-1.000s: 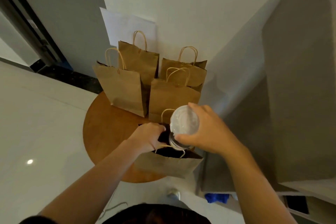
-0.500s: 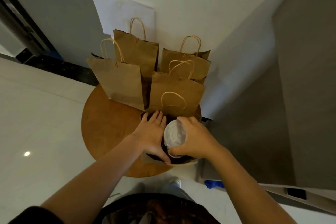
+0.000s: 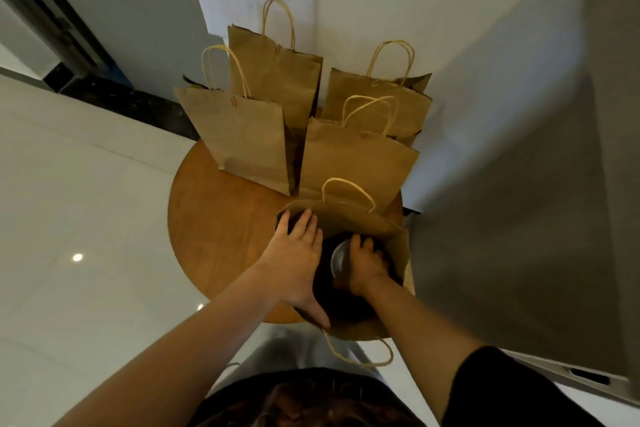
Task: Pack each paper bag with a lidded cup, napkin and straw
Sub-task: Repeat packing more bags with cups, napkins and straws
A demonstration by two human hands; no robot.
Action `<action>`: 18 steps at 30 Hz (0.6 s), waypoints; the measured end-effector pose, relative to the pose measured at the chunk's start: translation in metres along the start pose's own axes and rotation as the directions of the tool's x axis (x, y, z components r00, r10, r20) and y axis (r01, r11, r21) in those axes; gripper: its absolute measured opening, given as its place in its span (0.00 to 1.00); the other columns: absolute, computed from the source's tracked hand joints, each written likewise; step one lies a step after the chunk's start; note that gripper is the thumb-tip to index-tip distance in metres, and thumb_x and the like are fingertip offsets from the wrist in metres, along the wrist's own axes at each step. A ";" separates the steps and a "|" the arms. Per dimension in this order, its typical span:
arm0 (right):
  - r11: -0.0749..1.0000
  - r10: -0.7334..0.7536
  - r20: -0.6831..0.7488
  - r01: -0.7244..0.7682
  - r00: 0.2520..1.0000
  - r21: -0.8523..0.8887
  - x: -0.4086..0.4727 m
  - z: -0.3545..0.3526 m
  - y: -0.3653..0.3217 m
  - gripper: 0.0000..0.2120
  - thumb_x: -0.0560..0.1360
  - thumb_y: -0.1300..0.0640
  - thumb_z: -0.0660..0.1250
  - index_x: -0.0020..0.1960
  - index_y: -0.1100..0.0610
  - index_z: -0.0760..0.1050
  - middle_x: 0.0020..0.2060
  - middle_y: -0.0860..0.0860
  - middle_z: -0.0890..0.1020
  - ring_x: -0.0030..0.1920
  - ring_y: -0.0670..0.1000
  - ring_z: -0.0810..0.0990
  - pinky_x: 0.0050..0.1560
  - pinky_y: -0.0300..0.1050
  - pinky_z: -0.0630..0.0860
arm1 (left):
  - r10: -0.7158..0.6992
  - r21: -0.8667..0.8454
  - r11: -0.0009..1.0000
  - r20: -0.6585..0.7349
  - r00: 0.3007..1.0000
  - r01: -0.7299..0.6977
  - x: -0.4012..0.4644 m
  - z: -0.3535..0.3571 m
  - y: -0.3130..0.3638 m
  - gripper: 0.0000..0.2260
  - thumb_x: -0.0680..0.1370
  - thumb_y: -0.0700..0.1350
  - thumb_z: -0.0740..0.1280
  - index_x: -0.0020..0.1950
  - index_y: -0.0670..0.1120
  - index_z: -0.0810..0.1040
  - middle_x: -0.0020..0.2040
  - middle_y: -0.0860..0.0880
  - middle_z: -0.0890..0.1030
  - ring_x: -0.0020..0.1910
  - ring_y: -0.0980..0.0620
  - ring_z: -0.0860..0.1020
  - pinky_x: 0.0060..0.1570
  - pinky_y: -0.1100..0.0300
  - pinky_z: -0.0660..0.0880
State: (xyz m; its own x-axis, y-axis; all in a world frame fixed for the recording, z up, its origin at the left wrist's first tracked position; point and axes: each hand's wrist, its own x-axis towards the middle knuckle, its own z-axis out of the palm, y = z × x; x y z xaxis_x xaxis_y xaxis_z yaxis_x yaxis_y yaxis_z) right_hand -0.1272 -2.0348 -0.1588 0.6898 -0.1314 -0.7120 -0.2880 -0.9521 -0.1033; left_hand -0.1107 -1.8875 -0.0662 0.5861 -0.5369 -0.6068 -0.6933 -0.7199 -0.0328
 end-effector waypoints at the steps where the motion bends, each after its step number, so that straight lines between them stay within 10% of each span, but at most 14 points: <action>1: 1.000 -0.002 -0.002 0.002 1.000 -0.012 0.003 0.003 -0.001 0.55 0.66 0.42 0.74 0.76 0.56 0.38 0.74 0.61 0.51 0.72 0.65 0.57 0.70 0.59 0.62 | -0.001 -0.003 1.000 0.002 1.000 0.001 0.000 0.000 0.000 0.61 0.60 0.78 0.61 0.76 0.38 0.42 0.77 0.39 0.43 0.76 0.40 0.38 0.70 0.41 0.35; 9: 0.989 0.029 0.062 -0.019 0.998 -0.149 -0.001 -0.023 -0.010 0.47 0.72 0.39 0.67 0.77 0.57 0.44 0.74 0.61 0.55 0.72 0.64 0.58 0.70 0.59 0.61 | 0.030 -0.126 0.991 -0.038 0.999 -0.034 0.000 -0.014 -0.007 0.53 0.68 0.71 0.64 0.77 0.41 0.43 0.78 0.41 0.44 0.76 0.43 0.41 0.73 0.46 0.39; 13: 0.982 -0.059 -0.066 0.070 0.996 0.174 -0.043 -0.060 -0.007 0.19 0.74 0.45 0.66 0.60 0.55 0.73 0.57 0.55 0.78 0.56 0.56 0.77 0.55 0.50 0.75 | 0.072 -0.286 0.952 -0.117 0.990 -0.104 -0.003 -0.040 -0.012 0.34 0.78 0.57 0.62 0.77 0.44 0.54 0.75 0.44 0.62 0.73 0.47 0.63 0.70 0.52 0.63; 18: 0.892 -0.127 -0.352 0.262 0.927 0.369 -0.128 -0.115 0.007 0.08 0.77 0.51 0.64 0.52 0.55 0.74 0.42 0.48 0.77 0.45 0.51 0.76 0.43 0.45 0.74 | 0.141 -0.396 0.885 -0.269 0.953 -0.243 -0.029 -0.103 0.008 0.15 0.81 0.45 0.58 0.67 0.45 0.71 0.61 0.46 0.77 0.58 0.47 0.75 0.57 0.53 0.73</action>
State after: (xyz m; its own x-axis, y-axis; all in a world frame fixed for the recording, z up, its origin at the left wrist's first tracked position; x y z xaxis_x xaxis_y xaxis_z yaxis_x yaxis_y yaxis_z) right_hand -0.1417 -2.0562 0.0114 0.9100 -0.0981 -0.4029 -0.3211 -0.7816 -0.5348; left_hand -0.0905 -1.9232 0.0329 0.5734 -0.7315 -0.3690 -0.5904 -0.6812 0.4330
